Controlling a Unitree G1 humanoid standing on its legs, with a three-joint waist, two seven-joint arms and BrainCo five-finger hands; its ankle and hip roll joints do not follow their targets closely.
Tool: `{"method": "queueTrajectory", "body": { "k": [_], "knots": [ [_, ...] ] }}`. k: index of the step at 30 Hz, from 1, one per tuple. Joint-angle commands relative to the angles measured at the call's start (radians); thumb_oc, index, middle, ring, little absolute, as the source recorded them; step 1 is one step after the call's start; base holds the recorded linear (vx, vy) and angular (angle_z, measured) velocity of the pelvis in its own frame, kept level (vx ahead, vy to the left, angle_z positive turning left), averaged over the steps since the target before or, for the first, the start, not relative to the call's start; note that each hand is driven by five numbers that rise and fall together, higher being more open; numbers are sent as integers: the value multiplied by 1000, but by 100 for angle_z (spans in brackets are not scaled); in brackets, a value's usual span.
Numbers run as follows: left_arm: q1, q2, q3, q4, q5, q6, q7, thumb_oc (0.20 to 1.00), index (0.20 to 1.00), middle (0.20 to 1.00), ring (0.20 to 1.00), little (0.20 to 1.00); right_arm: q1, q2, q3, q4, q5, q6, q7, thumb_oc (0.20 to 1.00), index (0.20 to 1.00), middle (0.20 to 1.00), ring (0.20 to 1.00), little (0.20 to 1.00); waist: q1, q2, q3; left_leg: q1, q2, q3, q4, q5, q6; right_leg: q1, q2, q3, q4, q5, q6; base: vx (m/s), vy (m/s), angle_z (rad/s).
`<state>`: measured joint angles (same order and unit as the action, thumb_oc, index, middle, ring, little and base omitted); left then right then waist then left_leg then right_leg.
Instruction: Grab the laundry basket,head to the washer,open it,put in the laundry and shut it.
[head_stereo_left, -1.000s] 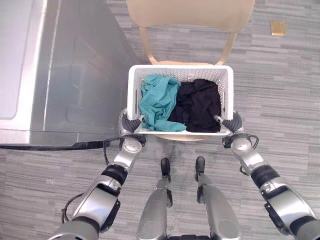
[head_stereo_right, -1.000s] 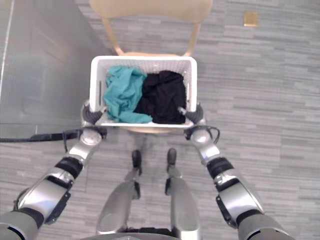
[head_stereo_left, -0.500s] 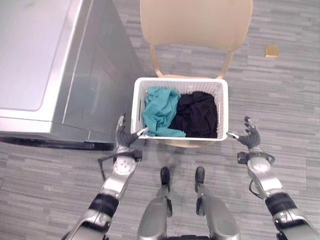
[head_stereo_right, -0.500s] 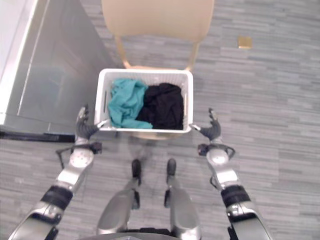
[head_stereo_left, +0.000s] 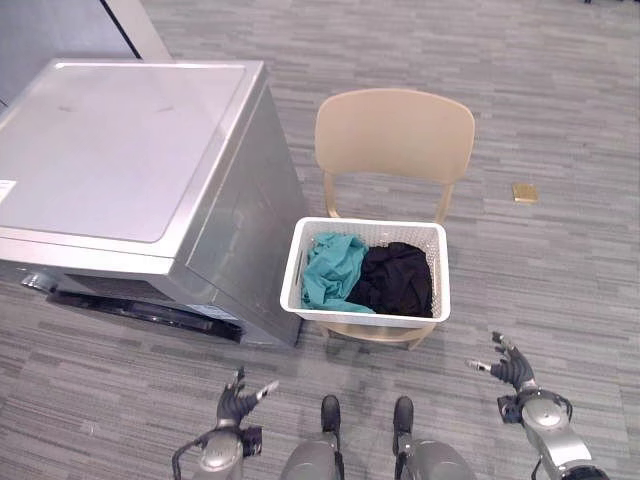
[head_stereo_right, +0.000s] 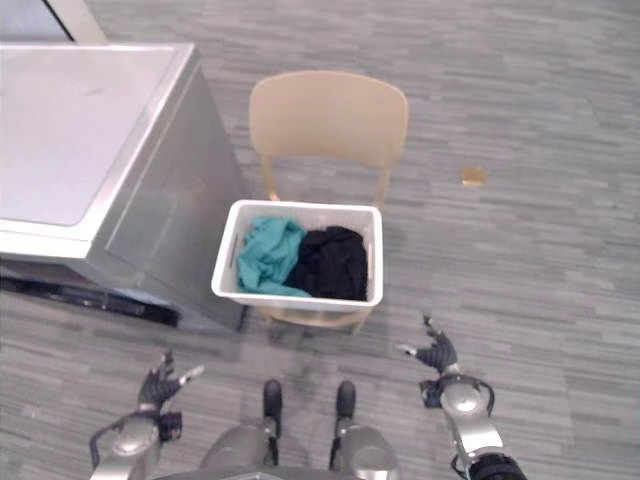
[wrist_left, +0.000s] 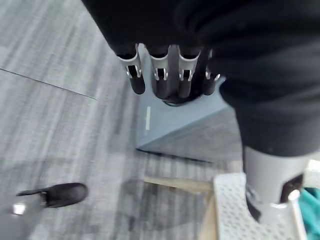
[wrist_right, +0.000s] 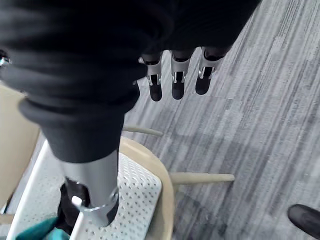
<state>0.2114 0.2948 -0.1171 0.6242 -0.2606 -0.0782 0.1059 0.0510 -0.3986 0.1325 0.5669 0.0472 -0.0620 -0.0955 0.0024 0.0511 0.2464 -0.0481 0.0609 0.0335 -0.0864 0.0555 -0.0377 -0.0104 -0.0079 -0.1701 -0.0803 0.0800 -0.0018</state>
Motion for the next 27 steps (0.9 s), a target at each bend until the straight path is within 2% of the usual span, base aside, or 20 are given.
{"method": "queueTrajectory", "body": {
  "k": [1, 3, 4, 6, 8, 11, 12, 13, 14, 15, 18, 21, 23, 24, 26, 27],
  "knots": [
    [-67, 33, 23, 51, 28, -17, 6, 1000, 1000, 1000, 1000, 1000, -17, 11, 36, -28, 15, -29, 22, 1000, 1000, 1000, 1000, 1000, 27, -39, -7, -18, -26, 3, 150, -58, -28, 7, -55, -9, 93, -173, 73, -83, -71, 36],
    [-79, 33, 21, 69, 27, -18, 11, 1000, 1000, 1000, 1000, 1000, -24, 17, 45, -27, 31, -31, 21, 1000, 1000, 1000, 1000, 1000, 32, -38, 2, -43, -30, -8, 181, -61, -34, 7, -58, -24, 92, -177, 68, -106, -58, 47],
    [-106, 32, 15, 93, 16, -25, 24, 1000, 1000, 1000, 1000, 1000, -39, 21, 61, -24, 48, -34, 15, 1000, 1000, 1000, 1000, 1000, 40, -35, 17, -91, -38, -22, 227, -60, -50, 6, -65, -57, 84, -180, 60, -128, -44, 60],
    [-118, 28, 12, 99, 11, -28, 30, 1000, 1000, 1000, 1000, 1000, -47, 21, 70, -25, 48, -37, 9, 1000, 1000, 1000, 1000, 1000, 44, -34, 19, -109, -32, -13, 231, -59, -52, 8, -70, -79, 73, -182, 60, -98, -7, 94],
    [-140, 17, 5, 93, 6, -35, 38, 1000, 1000, 1000, 1000, 1000, -63, 28, 87, -11, 49, -28, -5, 1000, 1000, 1000, 1000, 1000, 45, -36, 22, -114, 20, 57, 215, -49, -52, 16, -90, -133, 48, -170, 66, -16, 98, 107],
    [-142, 13, -2, 96, 24, -37, 43, 1000, 1000, 1000, 1000, 1000, -61, 38, 86, -8, 50, -23, -10, 1000, 1000, 1000, 1000, 1000, 41, -41, 15, -93, 88, 114, 160, -17, -61, 33, -128, -187, 45, -159, 84, 89, 225, 114],
    [-141, 4, -8, 93, 29, -37, 44, 1000, 1000, 1000, 1000, 1000, -53, 37, 83, -9, 40, -17, -20, 1000, 1000, 1000, 1000, 1000, 34, -46, 11, -81, 149, 171, 133, 2, -81, 58, -157, -222, 49, -174, 99, 156, 350, 95],
    [-144, 4, -9, 91, 32, -37, 45, 1000, 1000, 1000, 1000, 1000, -48, 34, 78, -7, 37, -17, -23, 1000, 1000, 1000, 1000, 1000, 27, -47, 7, -87, 181, 224, 126, 23, -88, 66, -176, -253, 47, -172, 106, 172, 373, 100],
    [-144, 4, -9, 90, 41, -31, 38, 1000, 1000, 1000, 1000, 1000, -44, 35, 72, -6, 30, -11, -21, 1000, 1000, 1000, 1000, 1000, 19, -41, -6, -59, 200, 273, 86, 24, -93, 69, -184, -276, 52, -171, 115, 122, 347, 90],
    [-144, 5, -13, 86, 48, -31, 32, 1000, 1000, 1000, 1000, 1000, -36, 41, 63, -5, 31, -8, -21, 1000, 1000, 1000, 1000, 1000, 16, -33, -24, -50, 204, 292, 65, 34, -98, 79, -192, -297, 45, -166, 125, 165, 364, 94],
    [-147, 9, -30, 85, 56, -30, 20, 1000, 1000, 1000, 1000, 1000, -41, 52, 64, -9, 29, -4, -19, 1000, 1000, 1000, 1000, 1000, 16, -45, -42, -80, 149, 244, 112, 0, -83, 86, -244, -293, 59, -143, 142, 177, 385, 78],
    [-160, 38, -28, 90, 69, -28, 22, 1000, 1000, 1000, 1000, 1000, -63, 76, 82, -12, 27, 2, -14, 1000, 1000, 1000, 1000, 1000, 33, -71, -25, -115, 87, 205, 186, -72, -34, 49, -299, -248, 153, -139, 145, 100, 311, 25],
    [-176, 54, -22, 105, 78, -31, 36, 1000, 1000, 1000, 1000, 1000, -96, 88, 114, -6, 19, -2, -15, 1000, 1000, 1000, 1000, 1000, 45, -71, -14, -112, 70, 204, 190, -90, -13, 0, -312, -218, 229, -136, 144, 41, 242, 18],
    [-182, 61, -23, 108, 78, -31, 39, 1000, 1000, 1000, 1000, 1000, -109, 97, 130, -11, 16, -2, -13, 1000, 1000, 1000, 1000, 1000, 45, -71, -9, -105, 59, 197, 182, -95, -2, -36, -297, -183, 276, -141, 135, 63, 209, 10],
    [-197, 64, -30, 105, 71, -36, 44, 1000, 1000, 1000, 1000, 1000, -131, 98, 162, -29, 10, -4, -12, 1000, 1000, 1000, 1000, 1000, 32, -70, 2, -73, 27, 178, 152, -98, 11, -106, -197, -65, 317, -187, 116, 63, 187, 11],
    [-204, 59, -31, 100, 65, -41, 46, 1000, 1000, 1000, 1000, 1000, -146, 98, 179, -35, 9, -4, -13, 1000, 1000, 1000, 1000, 1000, 31, -66, 10, -73, 11, 173, 145, -80, 23, -127, -159, -40, 285, -173, 114, 18, 136, 16]
  ]
}}
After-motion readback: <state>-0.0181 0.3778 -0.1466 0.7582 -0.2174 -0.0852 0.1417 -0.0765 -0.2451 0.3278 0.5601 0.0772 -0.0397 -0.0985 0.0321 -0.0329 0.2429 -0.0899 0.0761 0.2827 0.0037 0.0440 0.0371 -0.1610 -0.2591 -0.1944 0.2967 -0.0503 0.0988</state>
